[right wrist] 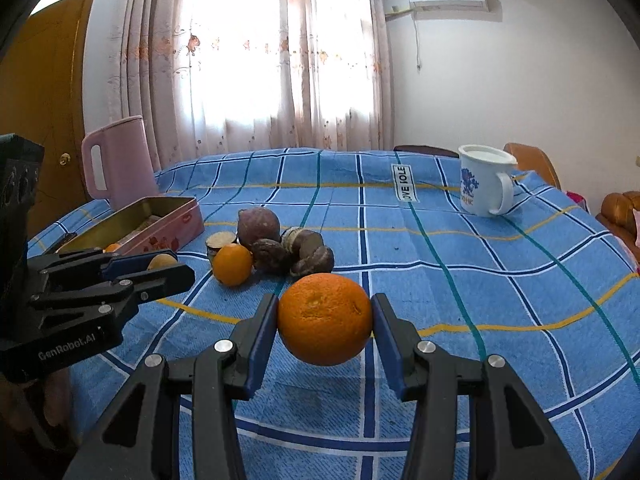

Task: Organize fruits
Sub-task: 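Carry both held fruits over the tin box with both tools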

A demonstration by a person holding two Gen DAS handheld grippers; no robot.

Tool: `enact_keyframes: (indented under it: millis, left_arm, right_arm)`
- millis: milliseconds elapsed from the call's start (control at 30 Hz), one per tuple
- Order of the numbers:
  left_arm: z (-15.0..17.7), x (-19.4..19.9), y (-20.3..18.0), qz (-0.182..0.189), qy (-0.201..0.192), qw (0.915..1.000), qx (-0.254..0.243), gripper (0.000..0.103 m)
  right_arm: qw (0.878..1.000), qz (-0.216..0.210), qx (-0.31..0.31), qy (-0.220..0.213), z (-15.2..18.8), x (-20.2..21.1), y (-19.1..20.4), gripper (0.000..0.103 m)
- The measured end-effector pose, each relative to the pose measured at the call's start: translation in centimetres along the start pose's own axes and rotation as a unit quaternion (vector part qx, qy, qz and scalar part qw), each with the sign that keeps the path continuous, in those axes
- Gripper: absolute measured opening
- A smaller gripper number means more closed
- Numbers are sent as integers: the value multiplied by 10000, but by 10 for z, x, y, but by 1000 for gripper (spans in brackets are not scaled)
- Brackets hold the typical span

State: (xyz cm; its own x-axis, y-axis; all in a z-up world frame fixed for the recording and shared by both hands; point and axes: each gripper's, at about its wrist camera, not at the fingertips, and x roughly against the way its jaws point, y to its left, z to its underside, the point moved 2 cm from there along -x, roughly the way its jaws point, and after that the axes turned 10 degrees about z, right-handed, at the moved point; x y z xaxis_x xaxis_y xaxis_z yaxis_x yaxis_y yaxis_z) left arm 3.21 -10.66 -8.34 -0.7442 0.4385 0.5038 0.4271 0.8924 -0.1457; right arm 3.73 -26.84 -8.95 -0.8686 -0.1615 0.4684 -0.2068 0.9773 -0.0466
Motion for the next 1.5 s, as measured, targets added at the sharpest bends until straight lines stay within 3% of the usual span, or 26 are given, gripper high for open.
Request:
enact_keyframes:
  millis: [600, 1067, 1500]
  left_arm:
    - [-2, 14, -4, -246, -417, 9987, -136, 27]
    - [-8, 30, 10, -496, -523, 9974, -63, 27]
    - [-13, 49, 61, -905, -468, 9940, 400, 27]
  right_arm:
    - [9991, -31, 63, -429, -1, 11, 2, 49]
    - [9981, -96, 300, -521, -29, 17, 10, 49]
    - [9931, -832, 658, -504, -83, -1, 59, 49]
